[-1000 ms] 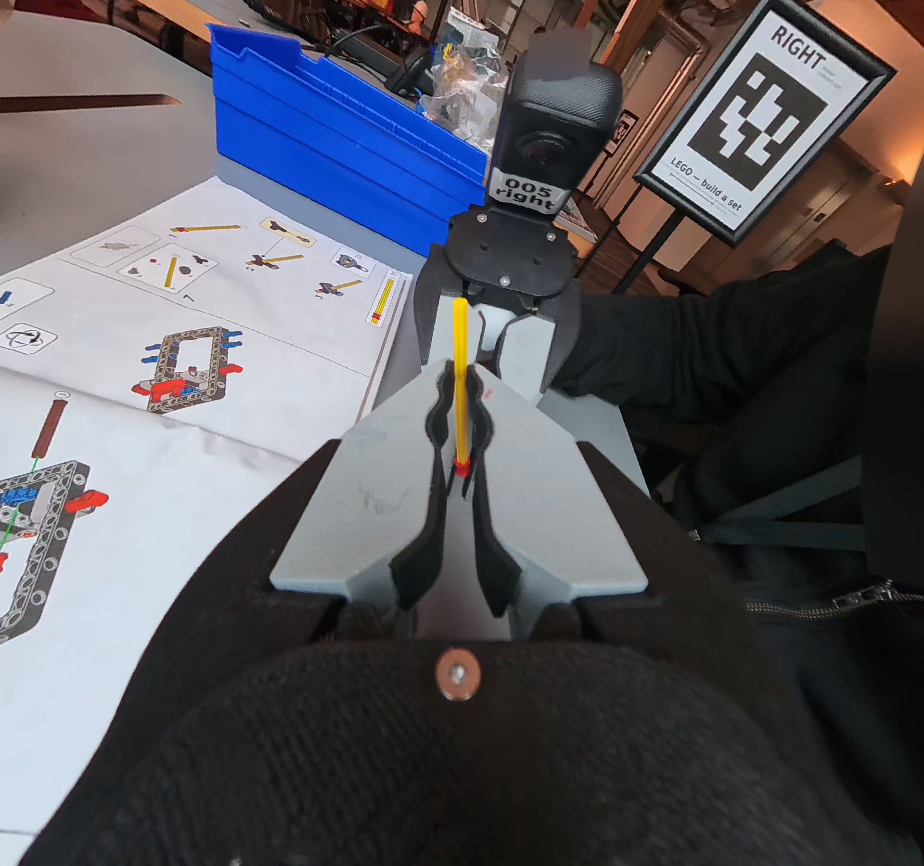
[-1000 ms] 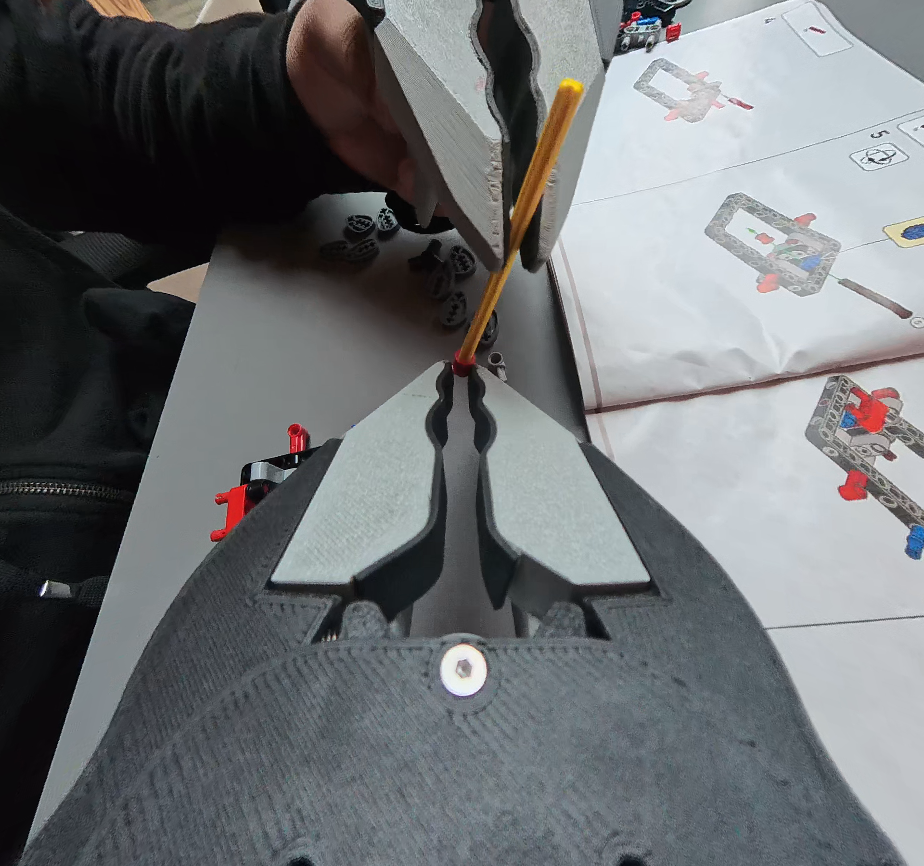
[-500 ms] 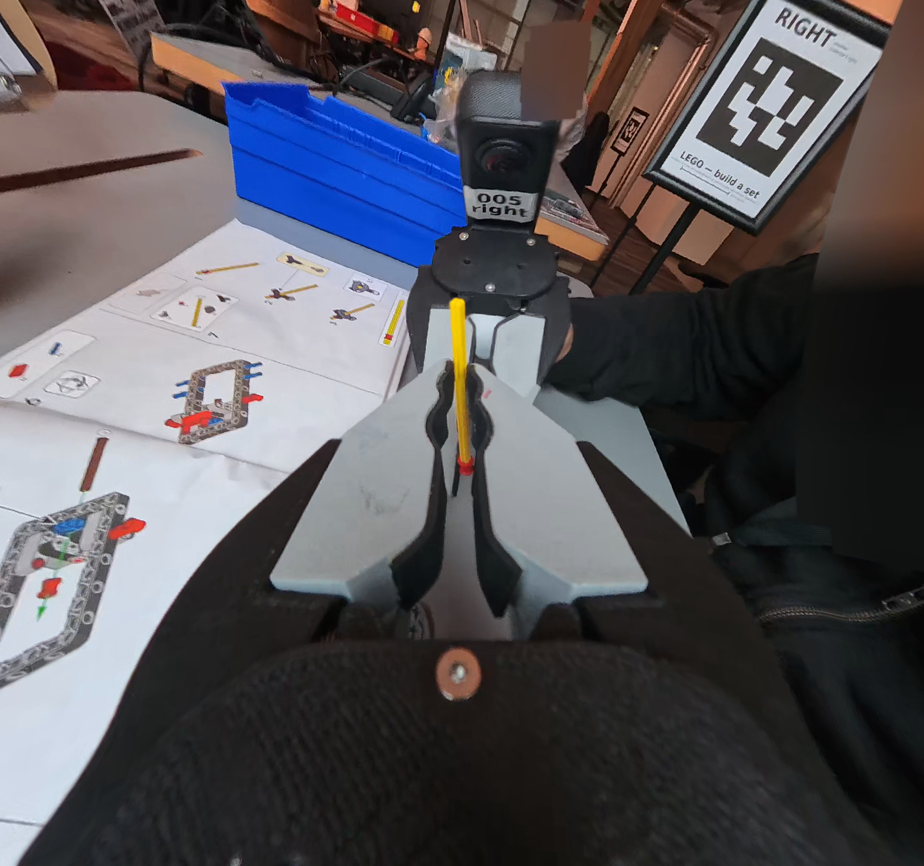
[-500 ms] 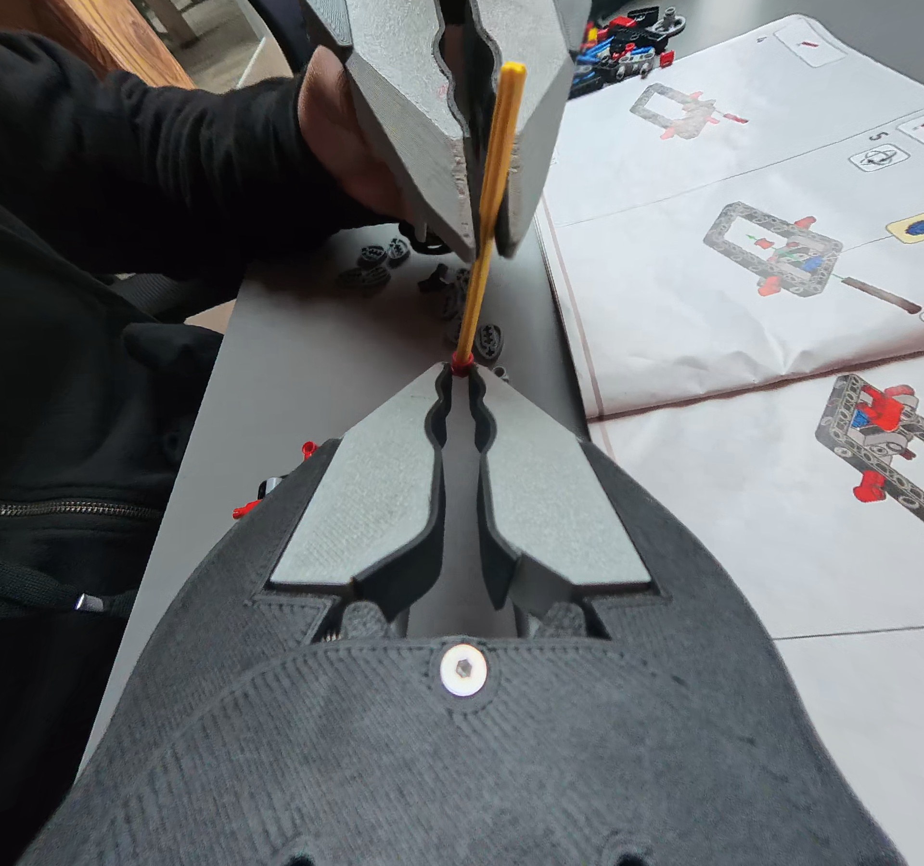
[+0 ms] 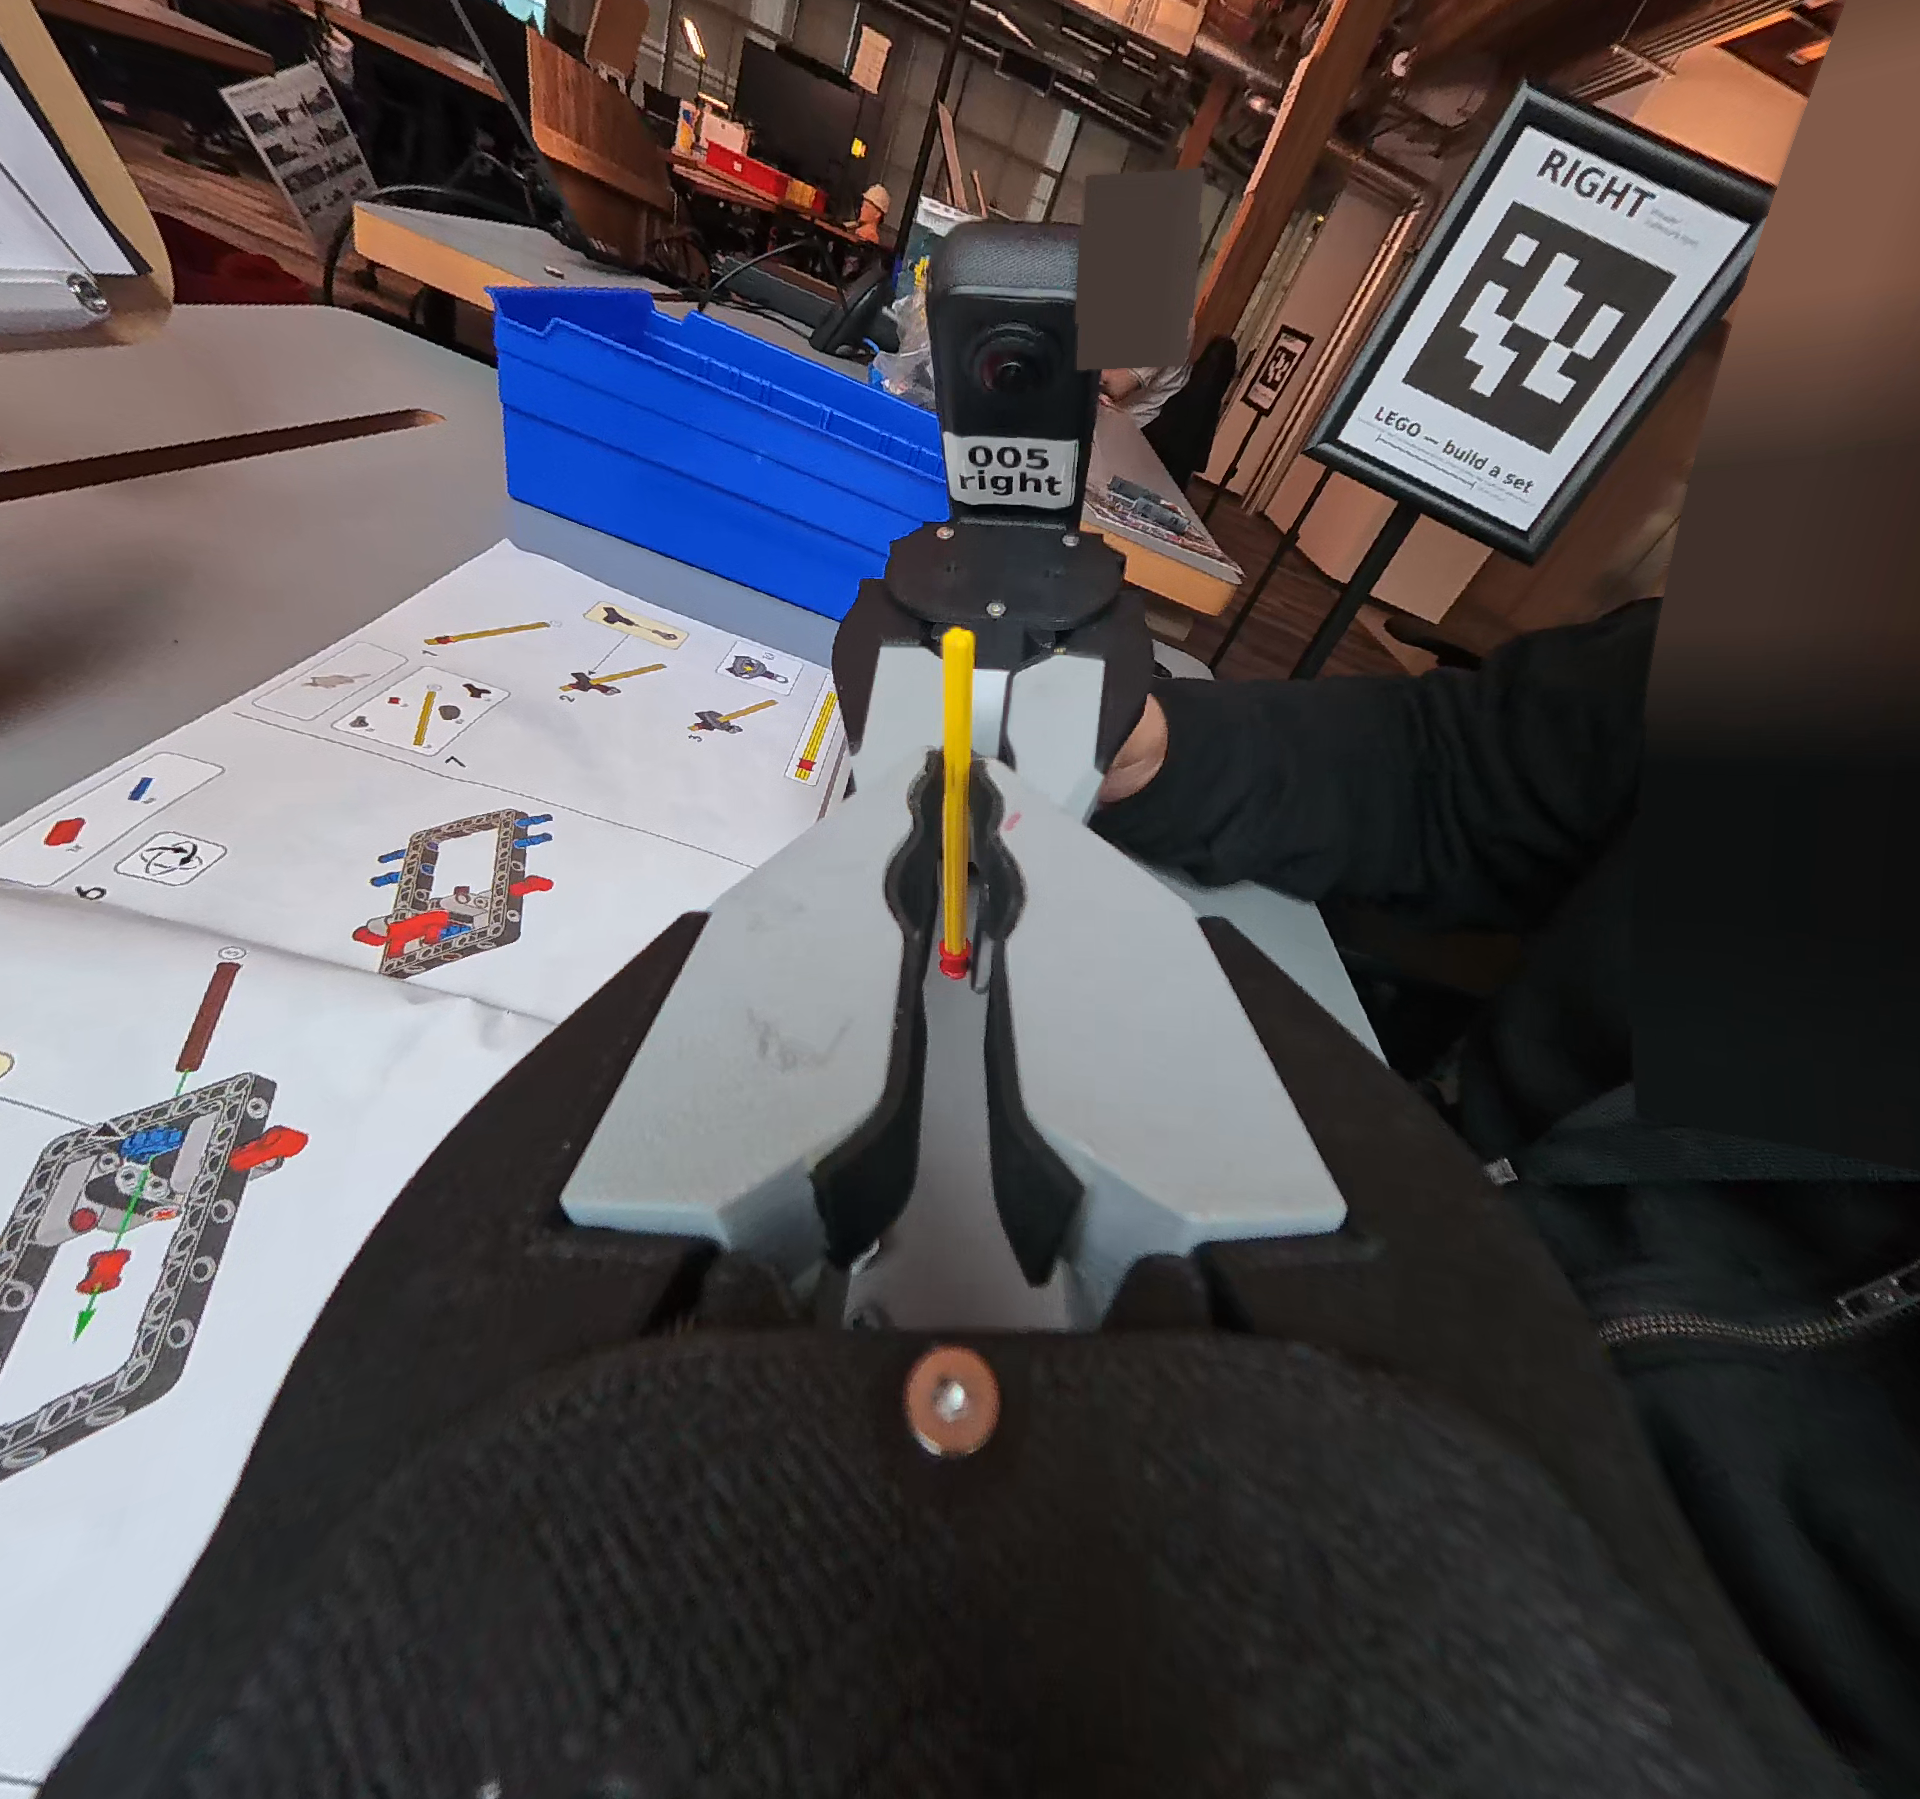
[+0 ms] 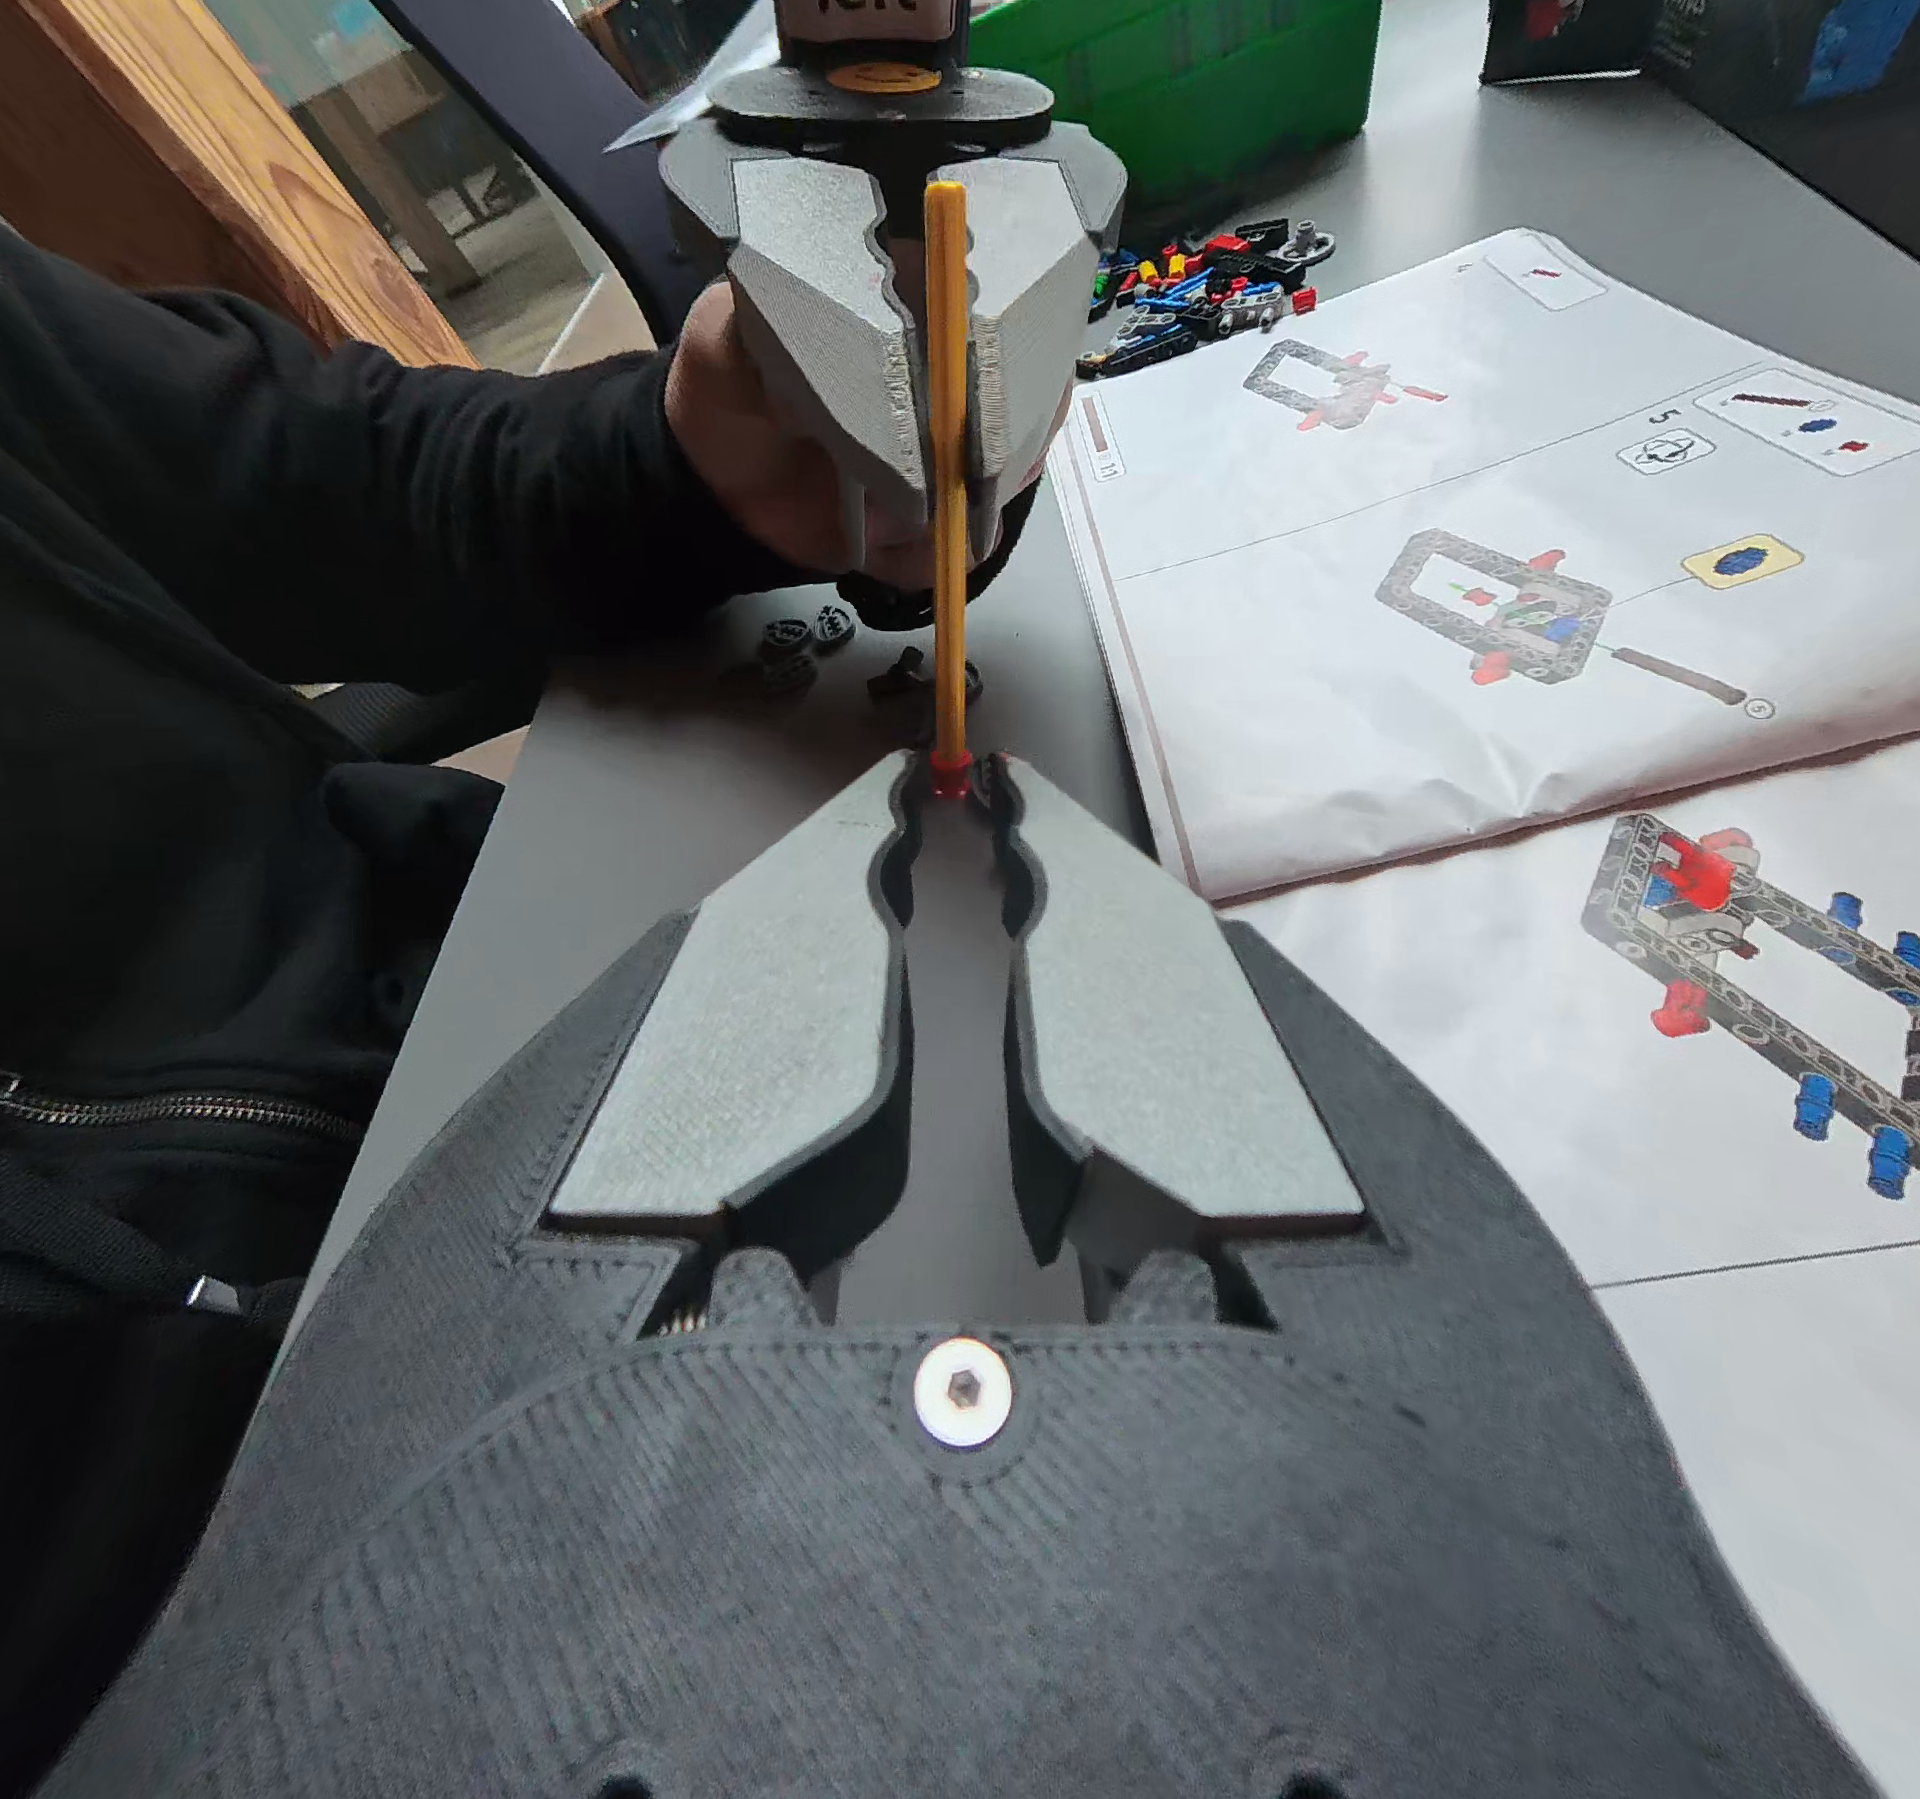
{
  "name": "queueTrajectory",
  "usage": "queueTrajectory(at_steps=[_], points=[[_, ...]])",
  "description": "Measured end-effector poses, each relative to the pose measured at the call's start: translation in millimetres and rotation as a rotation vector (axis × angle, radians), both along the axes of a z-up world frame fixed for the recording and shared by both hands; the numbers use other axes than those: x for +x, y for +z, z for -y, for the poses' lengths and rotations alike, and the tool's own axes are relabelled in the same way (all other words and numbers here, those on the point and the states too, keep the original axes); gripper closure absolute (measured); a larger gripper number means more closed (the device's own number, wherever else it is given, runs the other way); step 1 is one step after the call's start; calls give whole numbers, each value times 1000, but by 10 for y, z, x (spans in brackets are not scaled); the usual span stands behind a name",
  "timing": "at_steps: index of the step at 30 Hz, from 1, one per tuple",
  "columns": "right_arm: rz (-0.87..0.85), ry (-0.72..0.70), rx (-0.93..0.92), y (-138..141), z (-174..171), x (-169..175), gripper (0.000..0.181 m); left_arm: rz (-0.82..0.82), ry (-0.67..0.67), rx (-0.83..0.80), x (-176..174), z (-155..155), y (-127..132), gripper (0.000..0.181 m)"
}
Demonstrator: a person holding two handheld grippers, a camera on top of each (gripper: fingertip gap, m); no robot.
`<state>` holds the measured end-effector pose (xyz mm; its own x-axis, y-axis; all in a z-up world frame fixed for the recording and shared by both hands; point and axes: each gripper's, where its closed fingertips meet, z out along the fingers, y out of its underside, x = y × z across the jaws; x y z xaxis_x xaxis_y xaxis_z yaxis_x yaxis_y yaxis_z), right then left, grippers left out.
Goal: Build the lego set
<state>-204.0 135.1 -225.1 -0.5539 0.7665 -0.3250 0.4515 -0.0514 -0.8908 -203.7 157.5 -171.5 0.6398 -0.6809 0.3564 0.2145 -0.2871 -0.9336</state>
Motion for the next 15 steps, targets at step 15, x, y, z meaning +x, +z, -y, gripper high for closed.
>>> queueTrajectory(at_steps=[15], points=[[25, -18, 122, -87, 12, -5, 179, 54, -24, -85, 5, -4, -106, 178]])
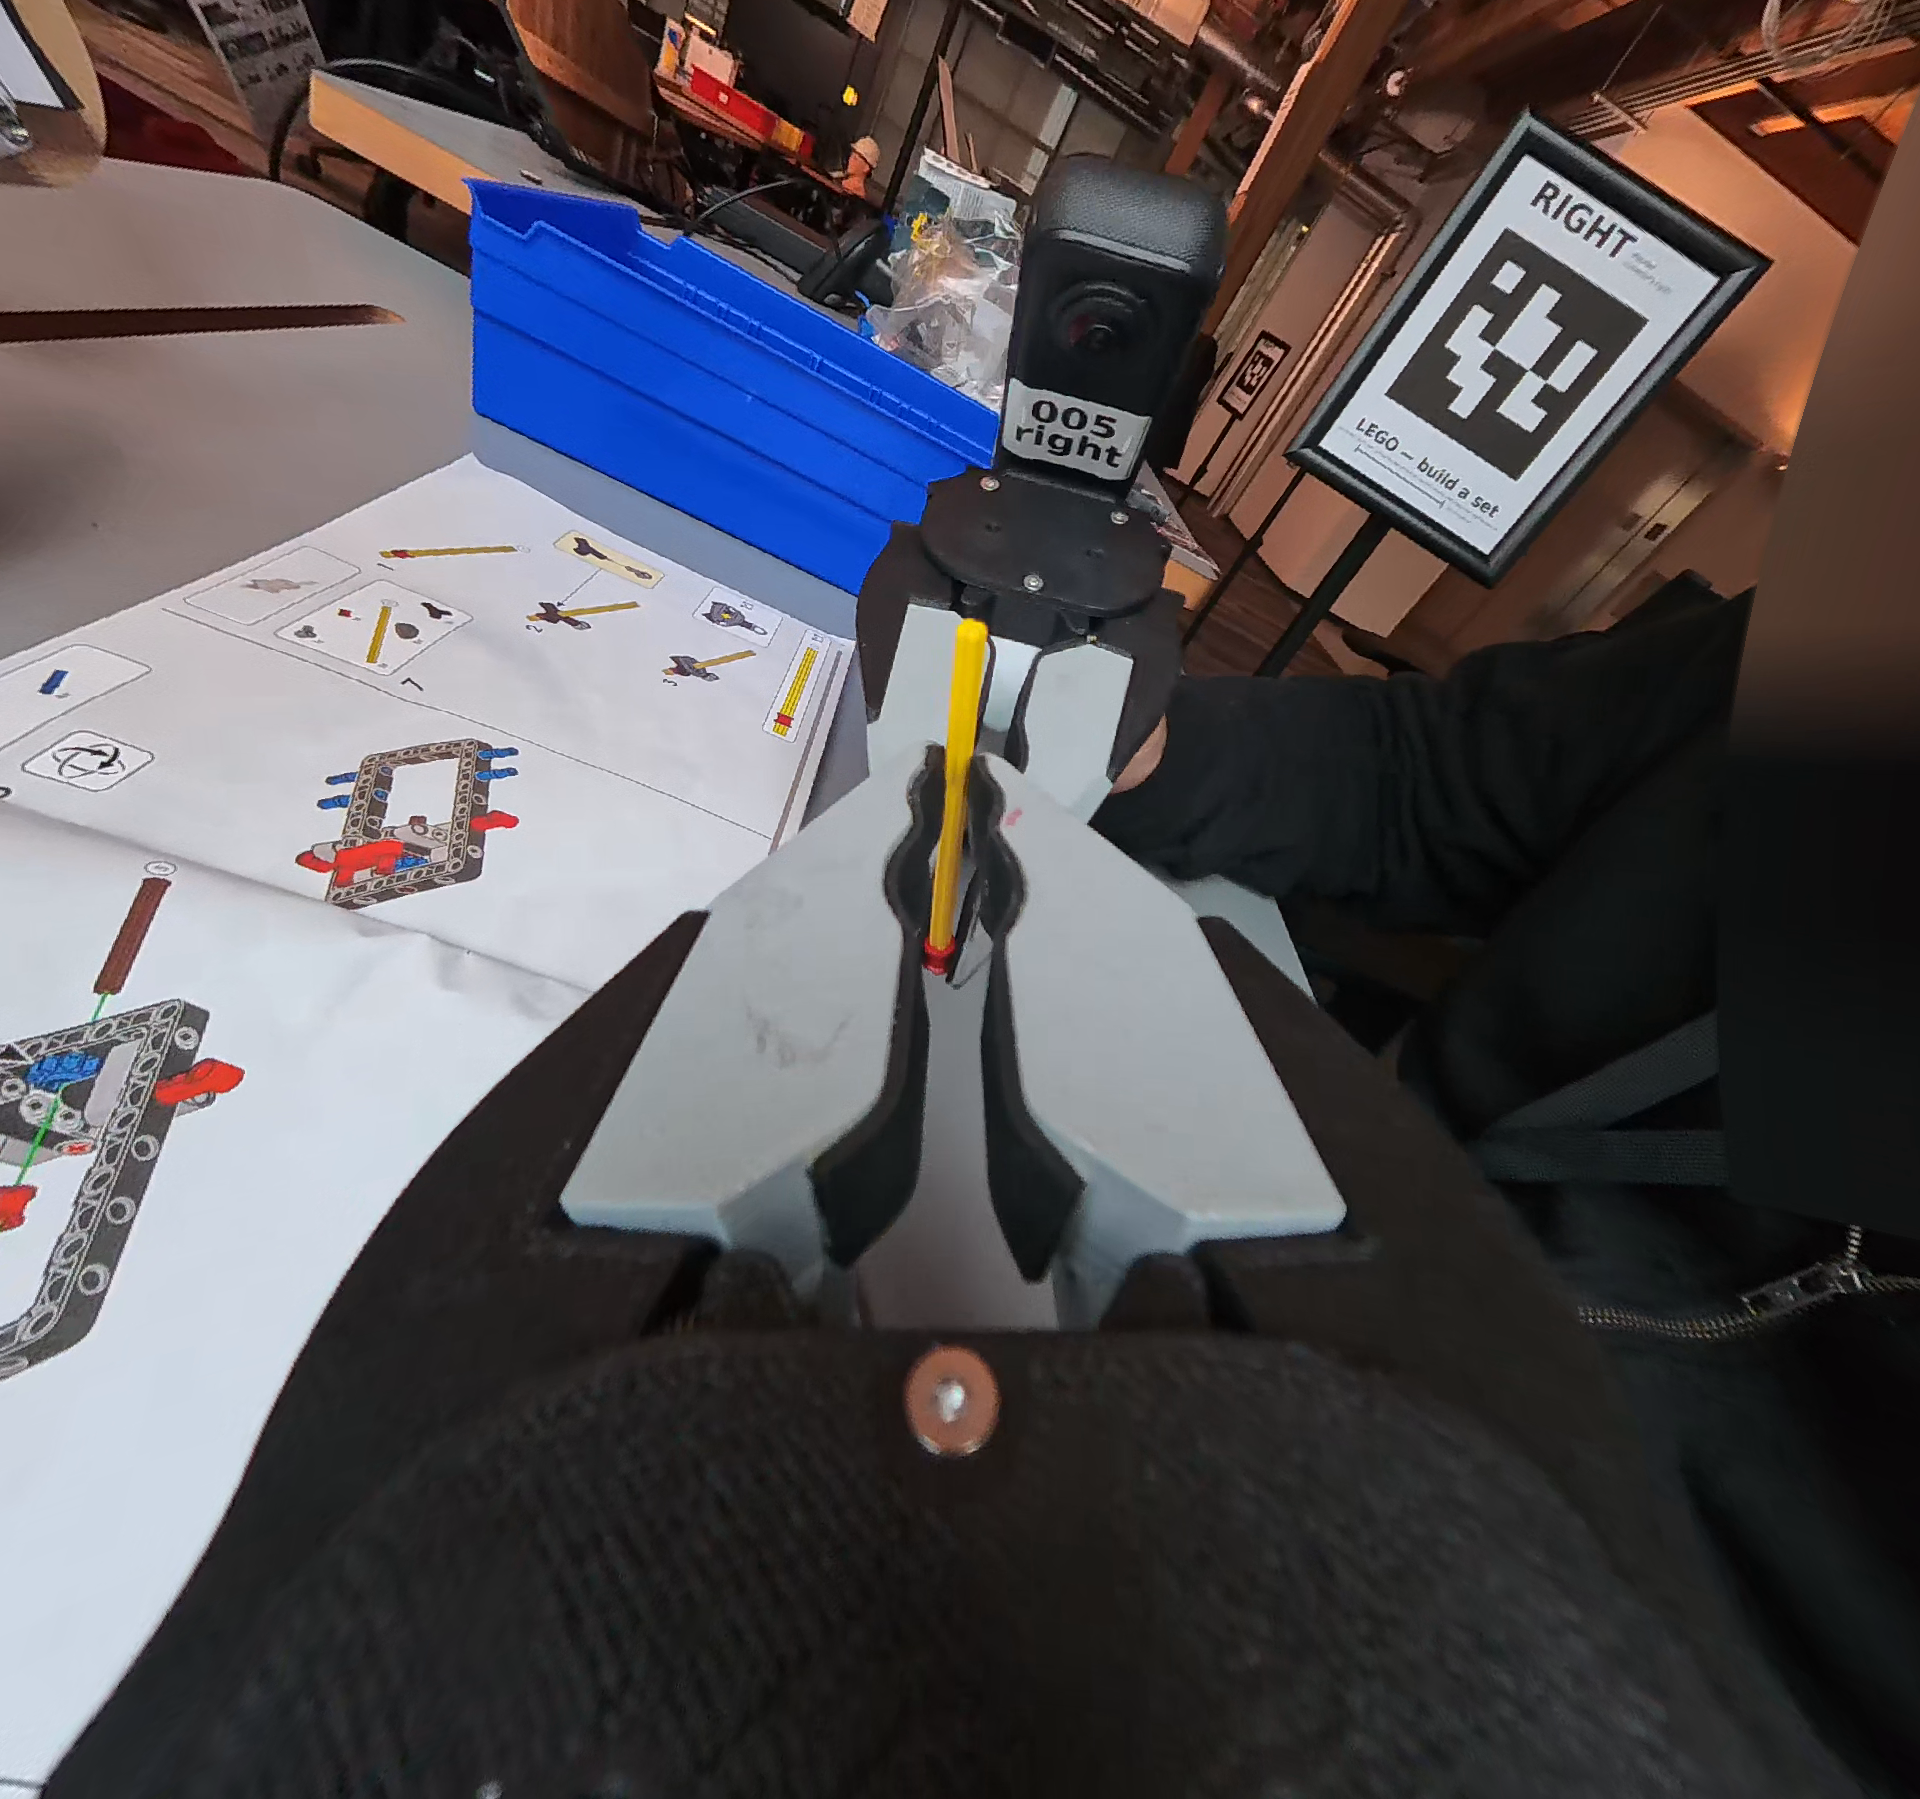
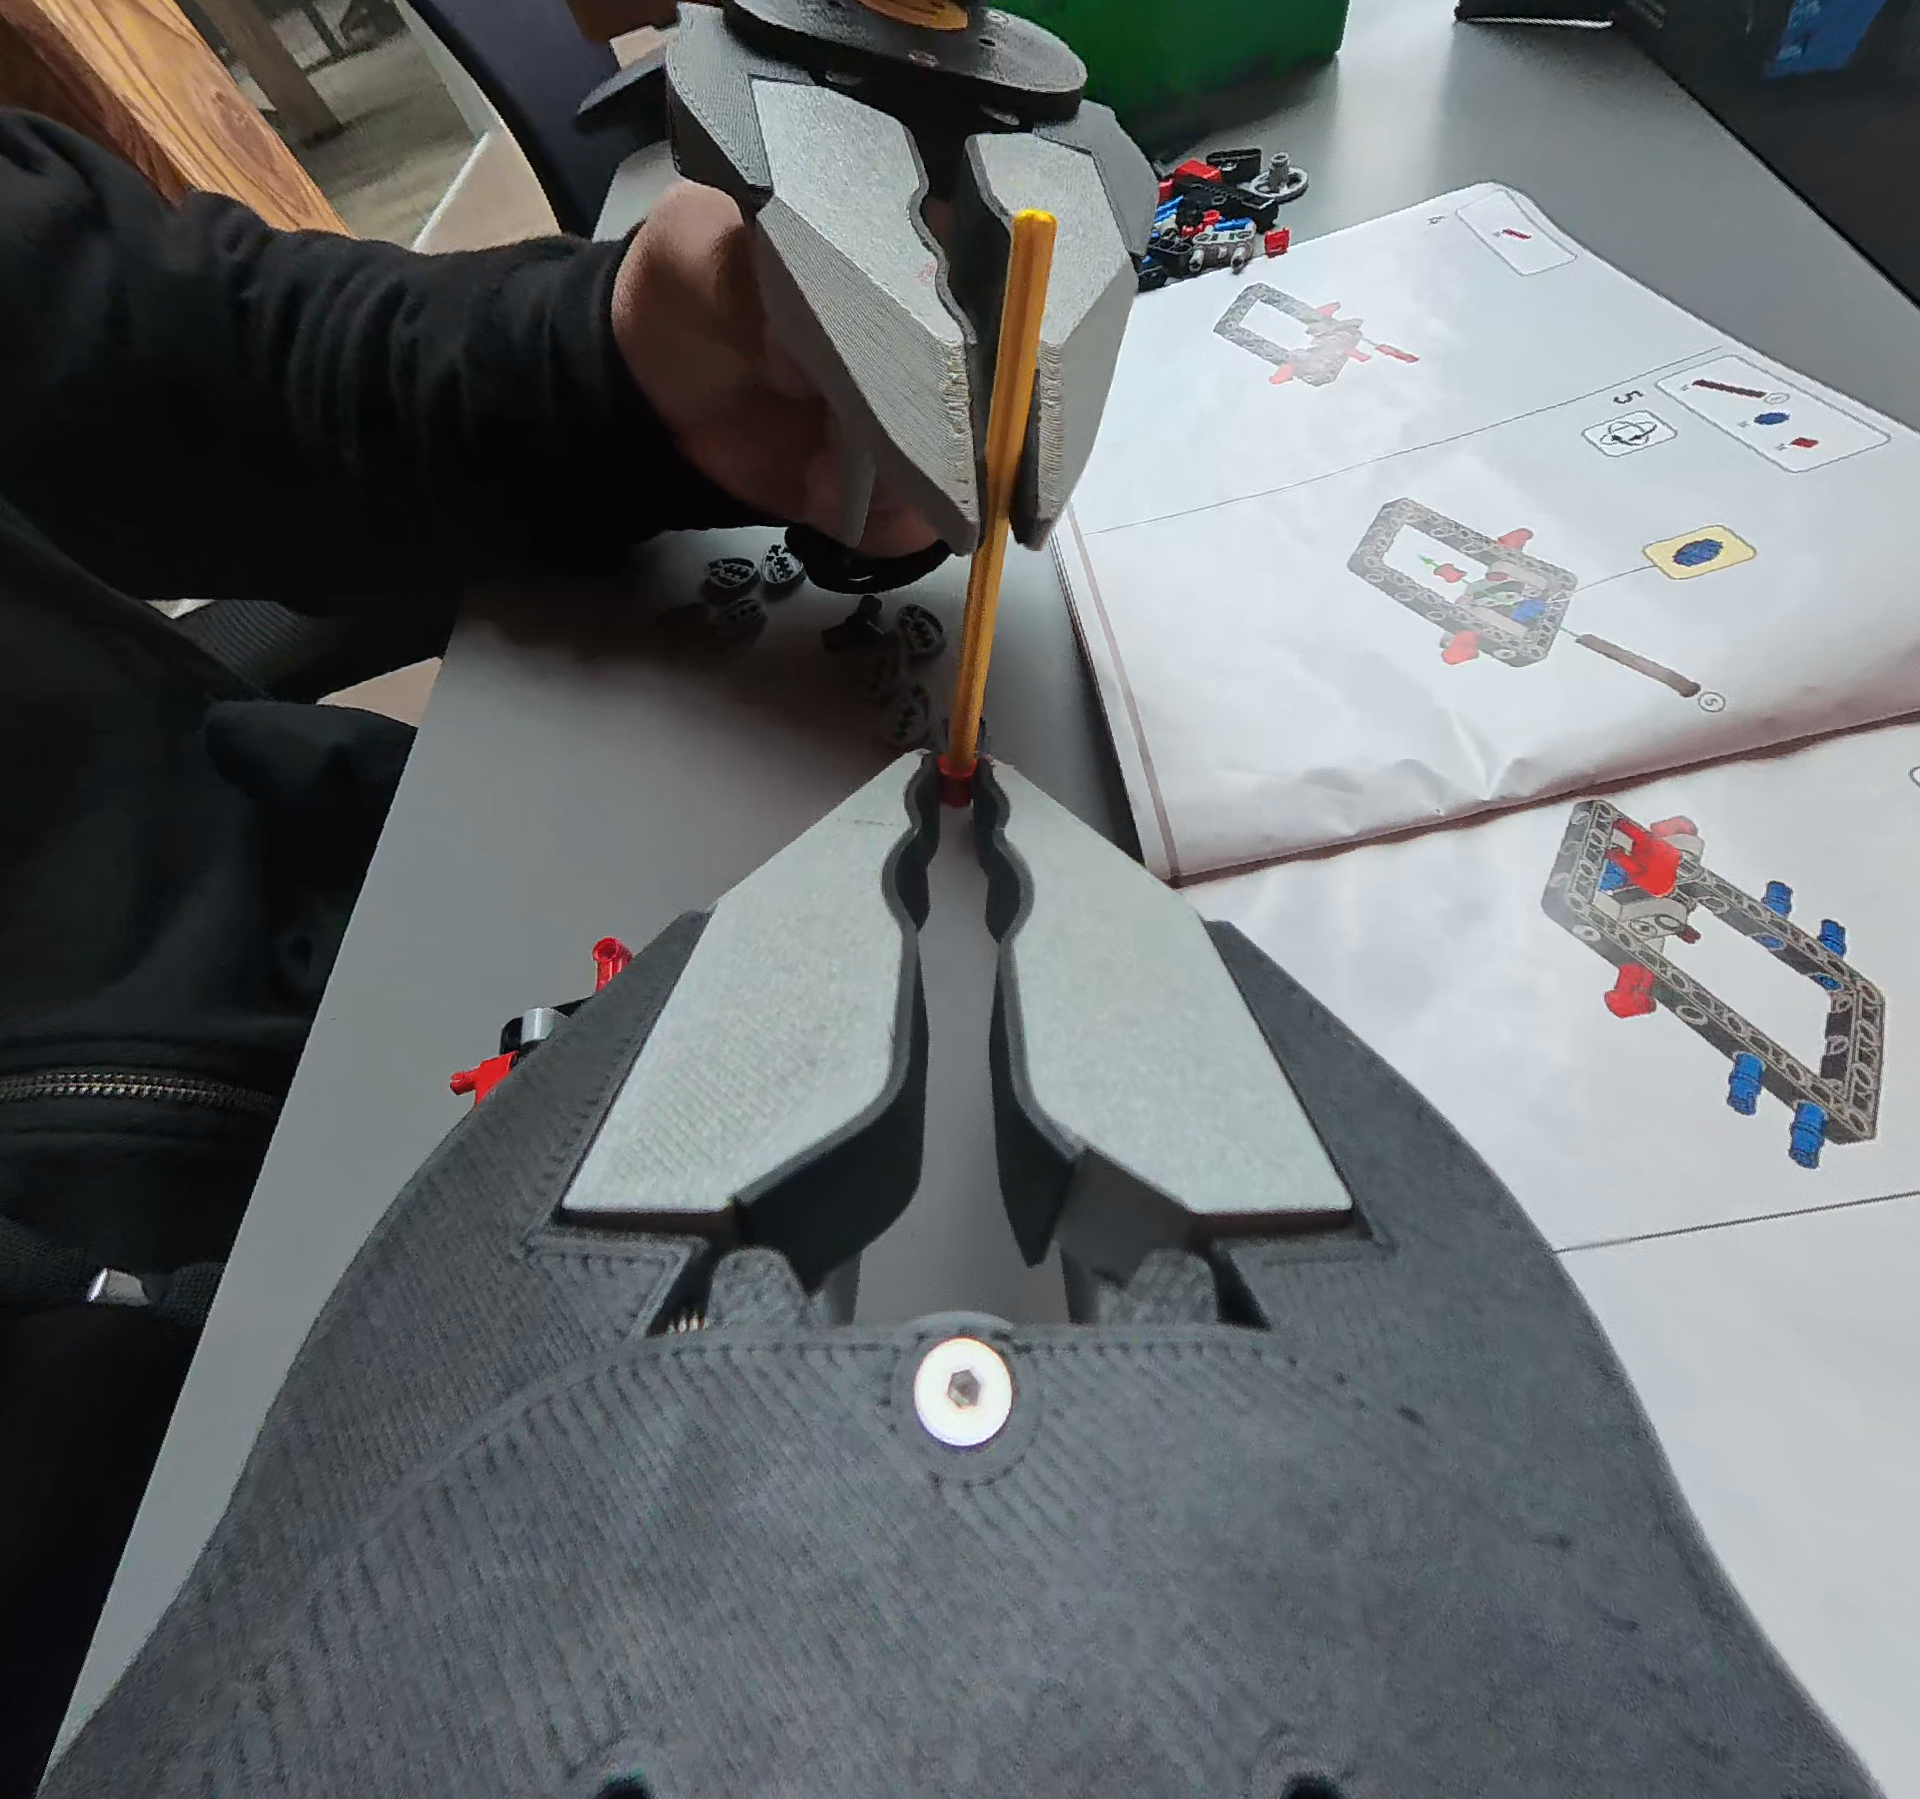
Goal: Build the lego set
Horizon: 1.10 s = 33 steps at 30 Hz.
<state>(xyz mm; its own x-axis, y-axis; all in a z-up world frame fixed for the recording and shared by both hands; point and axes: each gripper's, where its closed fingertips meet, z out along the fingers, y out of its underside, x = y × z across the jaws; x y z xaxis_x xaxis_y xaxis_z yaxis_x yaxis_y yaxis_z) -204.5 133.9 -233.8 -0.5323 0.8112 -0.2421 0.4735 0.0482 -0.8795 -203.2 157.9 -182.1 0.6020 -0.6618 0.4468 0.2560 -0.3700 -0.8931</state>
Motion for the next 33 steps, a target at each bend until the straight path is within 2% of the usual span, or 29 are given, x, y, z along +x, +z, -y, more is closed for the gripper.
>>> queueTrajectory(at_steps=[16, 19, 22, 26, 31, 33], points=[[-37, -16, 25, 31, 18, -37, 179, -4, 9, -10, -20, -10, 12, 179], [7, -33, 139, -151, -55, -47, 178, -131, 13, -22, -16, -42, -152, 179], [-14, -69, 191, -135, -155, -51, 178, -233, 35, 36, -33, -36, -98, 178], [-28, -114, 336, -147, -369, -12, 178, -387, 106, 27, -182, -26, -129, 156], [0, -125, 552, -303, -510, 10, 178, -513, 128, 56, -141, -34, -170, 145], [-17, -125, 661, -336, -519, 2, 178, -572, 124, 40, -119, -39, -268, 150]])
